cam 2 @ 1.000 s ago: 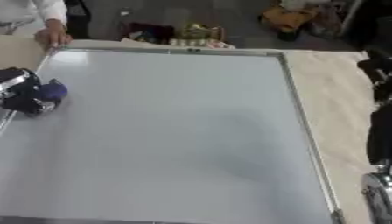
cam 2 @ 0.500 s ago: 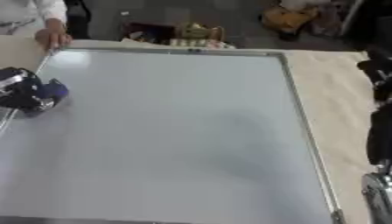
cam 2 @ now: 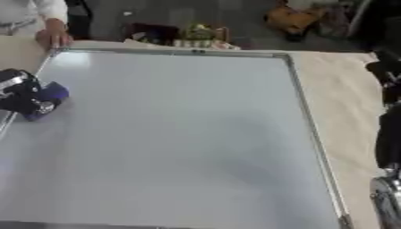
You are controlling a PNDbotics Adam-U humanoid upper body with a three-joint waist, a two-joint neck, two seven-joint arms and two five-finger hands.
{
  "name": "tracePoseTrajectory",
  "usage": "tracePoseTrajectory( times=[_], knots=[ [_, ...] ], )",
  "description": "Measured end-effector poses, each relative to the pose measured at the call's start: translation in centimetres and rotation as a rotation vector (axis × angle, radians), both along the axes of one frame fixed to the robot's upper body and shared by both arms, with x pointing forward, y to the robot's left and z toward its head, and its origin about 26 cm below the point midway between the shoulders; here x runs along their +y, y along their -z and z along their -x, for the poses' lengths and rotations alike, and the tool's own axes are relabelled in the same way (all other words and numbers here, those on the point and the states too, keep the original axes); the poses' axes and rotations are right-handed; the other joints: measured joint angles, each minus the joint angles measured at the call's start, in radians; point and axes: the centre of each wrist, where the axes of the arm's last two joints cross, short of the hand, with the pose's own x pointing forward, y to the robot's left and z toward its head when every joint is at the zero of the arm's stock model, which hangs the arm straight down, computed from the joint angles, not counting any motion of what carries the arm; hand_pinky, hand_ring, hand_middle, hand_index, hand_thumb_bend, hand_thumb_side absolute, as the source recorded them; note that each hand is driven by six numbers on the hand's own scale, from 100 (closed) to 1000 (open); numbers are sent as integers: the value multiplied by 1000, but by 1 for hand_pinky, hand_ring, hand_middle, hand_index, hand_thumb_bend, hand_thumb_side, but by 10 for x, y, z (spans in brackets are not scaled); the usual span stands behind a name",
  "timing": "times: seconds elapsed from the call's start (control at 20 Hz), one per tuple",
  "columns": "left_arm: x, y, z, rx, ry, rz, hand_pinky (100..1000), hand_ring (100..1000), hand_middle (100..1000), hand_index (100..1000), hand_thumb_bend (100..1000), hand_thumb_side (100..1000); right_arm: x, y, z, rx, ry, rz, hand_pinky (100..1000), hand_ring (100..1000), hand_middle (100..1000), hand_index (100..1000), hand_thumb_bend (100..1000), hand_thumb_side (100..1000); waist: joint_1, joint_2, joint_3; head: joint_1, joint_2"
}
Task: Wipe the whiteboard clean with a brush.
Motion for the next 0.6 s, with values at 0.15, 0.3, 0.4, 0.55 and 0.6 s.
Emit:
tracePoseTrajectory(
  times=[0.15, 0.3, 0.4, 0.55, 0.6],
  knots=[
    [0, 0, 0, -4, 0, -7, 633, 695, 525, 126, 275, 471, 0, 0, 0, 0, 0, 0, 924, 910, 575, 869, 234, 868, 0, 1, -1, 1, -1],
    [0, -1, 0, -11, -3, -16, 628, 678, 492, 126, 259, 471, 0, 0, 0, 0, 0, 0, 924, 910, 575, 869, 236, 870, 0, 2, -2, 3, -5],
    [0, -1, 0, -15, -5, -20, 626, 671, 480, 126, 259, 466, 0, 0, 0, 0, 0, 0, 924, 909, 574, 869, 234, 869, -1, 3, -3, 3, -7],
    [0, 0, 0, -20, -3, -24, 619, 652, 457, 126, 254, 459, 0, 0, 0, 0, 0, 0, 924, 910, 574, 869, 237, 869, -1, 3, -3, 3, -8],
    [0, 0, 0, -22, -2, -25, 612, 632, 428, 126, 244, 455, 0, 0, 0, 0, 0, 0, 924, 910, 574, 869, 238, 869, -1, 3, -3, 3, -8]
  ],
)
